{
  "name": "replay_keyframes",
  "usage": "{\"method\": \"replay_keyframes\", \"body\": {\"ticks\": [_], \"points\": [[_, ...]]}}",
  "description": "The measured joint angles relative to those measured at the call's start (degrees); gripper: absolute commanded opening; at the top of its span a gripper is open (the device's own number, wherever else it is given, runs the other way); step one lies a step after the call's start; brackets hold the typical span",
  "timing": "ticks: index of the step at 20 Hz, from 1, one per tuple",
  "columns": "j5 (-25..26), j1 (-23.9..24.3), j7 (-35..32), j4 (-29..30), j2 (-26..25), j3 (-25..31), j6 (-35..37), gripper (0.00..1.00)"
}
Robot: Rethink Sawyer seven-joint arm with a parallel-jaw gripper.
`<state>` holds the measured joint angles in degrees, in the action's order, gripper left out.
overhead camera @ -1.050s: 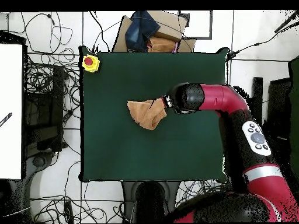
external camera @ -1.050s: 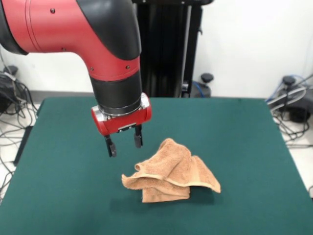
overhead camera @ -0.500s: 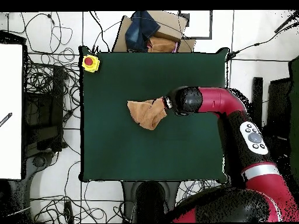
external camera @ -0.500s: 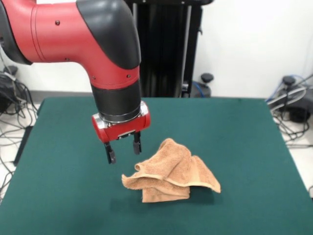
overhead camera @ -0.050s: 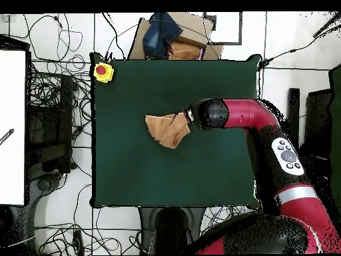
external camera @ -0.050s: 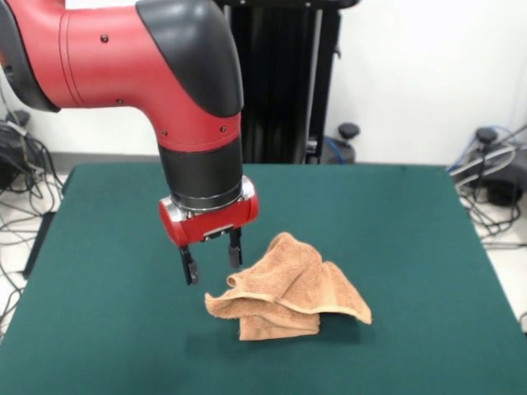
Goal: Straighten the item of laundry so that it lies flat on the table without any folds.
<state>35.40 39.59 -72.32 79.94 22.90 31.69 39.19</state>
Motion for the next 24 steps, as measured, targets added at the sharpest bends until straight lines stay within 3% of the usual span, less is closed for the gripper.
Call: {"method": "replay_keyframes", "body": {"ticks": [24], "points": [[2.75, -0.08, 0.0, -1.0, -4.58, 0.04, -3.5, 1.0]]}}
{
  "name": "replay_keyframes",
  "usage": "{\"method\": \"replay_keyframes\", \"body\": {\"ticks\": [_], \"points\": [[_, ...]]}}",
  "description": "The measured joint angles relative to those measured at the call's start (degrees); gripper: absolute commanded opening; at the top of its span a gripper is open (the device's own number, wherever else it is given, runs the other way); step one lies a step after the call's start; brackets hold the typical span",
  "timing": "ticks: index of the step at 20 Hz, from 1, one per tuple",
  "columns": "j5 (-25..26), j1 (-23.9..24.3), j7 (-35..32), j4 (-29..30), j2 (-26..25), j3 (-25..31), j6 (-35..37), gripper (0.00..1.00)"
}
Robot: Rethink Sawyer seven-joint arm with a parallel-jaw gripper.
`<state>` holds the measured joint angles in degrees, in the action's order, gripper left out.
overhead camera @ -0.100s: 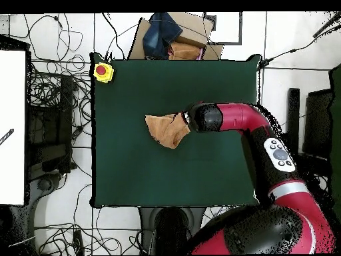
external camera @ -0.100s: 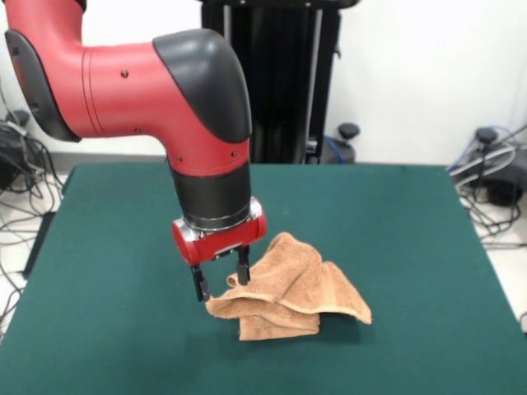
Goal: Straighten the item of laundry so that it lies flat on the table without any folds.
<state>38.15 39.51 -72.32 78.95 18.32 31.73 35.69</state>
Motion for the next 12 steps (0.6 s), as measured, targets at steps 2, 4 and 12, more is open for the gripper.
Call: {"method": "replay_keyframes", "body": {"ticks": [2, 4, 12], "points": [[0.02, -0.02, 0.0, -0.35, -0.53, 0.0, 0.0, 1.0], [0.03, -0.02, 0.0, -0.67, -0.94, 0.0, 0.0, 1.0], [0.16, -0.05, 0.0, -2.0, -1.9, -0.01, 0.0, 1.0]]}}
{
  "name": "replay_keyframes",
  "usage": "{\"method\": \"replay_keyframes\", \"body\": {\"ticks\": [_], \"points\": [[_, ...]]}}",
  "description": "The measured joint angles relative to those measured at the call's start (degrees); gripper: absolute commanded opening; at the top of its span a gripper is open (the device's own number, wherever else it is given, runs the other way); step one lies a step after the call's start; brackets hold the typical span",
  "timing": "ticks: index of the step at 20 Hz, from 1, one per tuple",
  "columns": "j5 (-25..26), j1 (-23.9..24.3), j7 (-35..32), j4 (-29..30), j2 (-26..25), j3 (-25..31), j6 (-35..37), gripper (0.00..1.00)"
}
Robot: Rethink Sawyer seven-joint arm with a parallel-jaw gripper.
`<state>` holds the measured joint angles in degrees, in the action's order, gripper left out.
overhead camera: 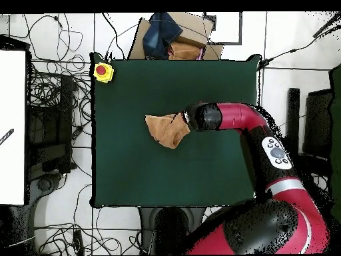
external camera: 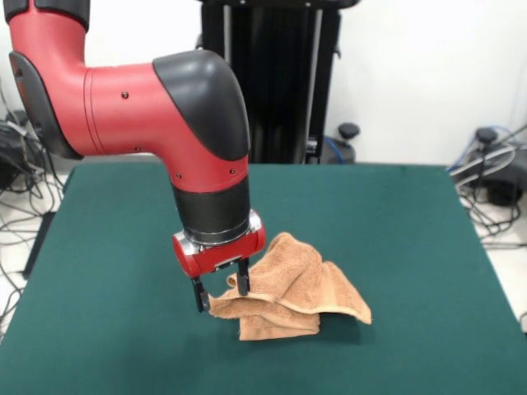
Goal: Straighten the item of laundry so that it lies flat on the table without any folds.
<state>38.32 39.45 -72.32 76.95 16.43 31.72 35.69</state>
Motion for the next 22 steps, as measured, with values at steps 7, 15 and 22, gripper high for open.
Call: {"method": "replay_keyframes", "body": {"ticks": [7, 15, 22], "points": [[0.0, -0.28, 0.0, -1.0, -0.17, -0.17, 0.01, 1.0], [-0.01, -0.81, 0.0, -2.32, -0.6, -0.36, 0.0, 1.0], [0.0, -0.76, 0.0, -2.65, -1.51, -0.66, 0.01, 1.0]]}}
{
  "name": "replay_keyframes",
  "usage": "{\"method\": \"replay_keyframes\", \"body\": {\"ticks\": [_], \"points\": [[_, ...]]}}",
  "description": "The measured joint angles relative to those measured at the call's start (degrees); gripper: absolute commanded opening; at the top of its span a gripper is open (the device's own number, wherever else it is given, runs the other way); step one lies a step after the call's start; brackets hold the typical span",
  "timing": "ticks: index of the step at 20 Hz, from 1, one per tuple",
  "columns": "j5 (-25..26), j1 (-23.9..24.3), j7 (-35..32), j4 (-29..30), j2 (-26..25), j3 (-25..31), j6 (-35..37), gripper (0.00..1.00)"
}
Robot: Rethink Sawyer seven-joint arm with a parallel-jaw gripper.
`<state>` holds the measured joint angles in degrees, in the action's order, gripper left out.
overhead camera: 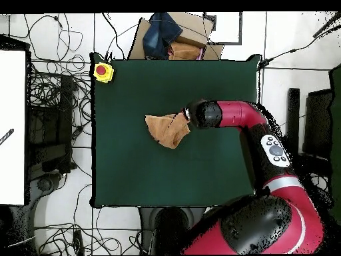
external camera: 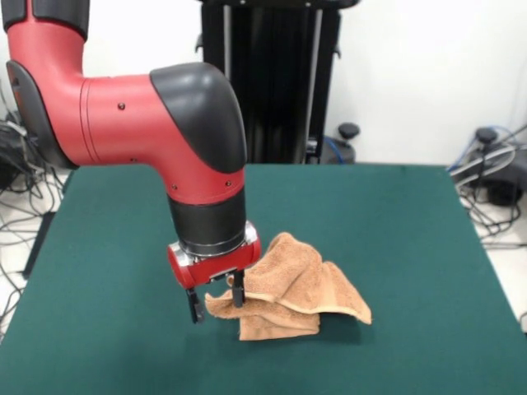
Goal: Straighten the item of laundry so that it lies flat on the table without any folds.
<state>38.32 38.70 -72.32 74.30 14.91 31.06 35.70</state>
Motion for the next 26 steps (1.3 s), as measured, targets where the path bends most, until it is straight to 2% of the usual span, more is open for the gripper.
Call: {"method": "replay_keyframes", "body": {"ticks": [20, 26], "points": [[0.0, 0.02, 0.0, 0.0, 0.17, -0.31, 0.14, 1.0], [0.0, -0.57, 0.0, -0.07, 0.9, -0.5, 2.28, 1.0]]}}
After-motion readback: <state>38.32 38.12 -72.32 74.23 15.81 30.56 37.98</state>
